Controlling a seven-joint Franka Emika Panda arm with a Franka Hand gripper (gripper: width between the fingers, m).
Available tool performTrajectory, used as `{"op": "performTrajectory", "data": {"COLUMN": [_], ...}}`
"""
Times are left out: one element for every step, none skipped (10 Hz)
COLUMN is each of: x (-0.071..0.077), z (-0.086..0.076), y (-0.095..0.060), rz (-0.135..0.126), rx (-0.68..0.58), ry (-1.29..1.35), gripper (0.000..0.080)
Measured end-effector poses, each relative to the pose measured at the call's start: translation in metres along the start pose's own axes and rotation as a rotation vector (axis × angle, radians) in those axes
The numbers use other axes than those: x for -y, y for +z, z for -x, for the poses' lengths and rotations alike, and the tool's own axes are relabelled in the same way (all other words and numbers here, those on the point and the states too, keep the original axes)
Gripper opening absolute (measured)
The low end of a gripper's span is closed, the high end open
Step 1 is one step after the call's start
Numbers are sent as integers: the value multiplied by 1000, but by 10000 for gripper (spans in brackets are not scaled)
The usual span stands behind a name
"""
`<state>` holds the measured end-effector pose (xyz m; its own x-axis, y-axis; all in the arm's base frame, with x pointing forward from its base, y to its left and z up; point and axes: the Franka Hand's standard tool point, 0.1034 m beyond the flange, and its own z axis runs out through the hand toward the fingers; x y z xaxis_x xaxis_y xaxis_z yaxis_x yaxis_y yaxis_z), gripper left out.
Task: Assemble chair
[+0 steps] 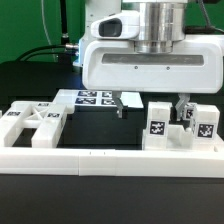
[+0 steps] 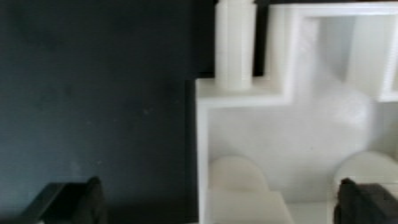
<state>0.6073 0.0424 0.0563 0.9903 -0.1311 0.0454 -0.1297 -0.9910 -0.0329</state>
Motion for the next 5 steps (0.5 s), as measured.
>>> {"op": "performTrajectory", "data": {"x": [-1, -3, 0, 2, 1], "z": [0, 2, 6, 7, 8], "y": [1, 8, 14, 18, 25], "rz": [1, 8, 10, 12, 18], "rx": [0, -21, -30, -43, -56], "ry": [1, -1, -4, -9, -11], "gripper": [649, 649, 649, 648, 649]}}
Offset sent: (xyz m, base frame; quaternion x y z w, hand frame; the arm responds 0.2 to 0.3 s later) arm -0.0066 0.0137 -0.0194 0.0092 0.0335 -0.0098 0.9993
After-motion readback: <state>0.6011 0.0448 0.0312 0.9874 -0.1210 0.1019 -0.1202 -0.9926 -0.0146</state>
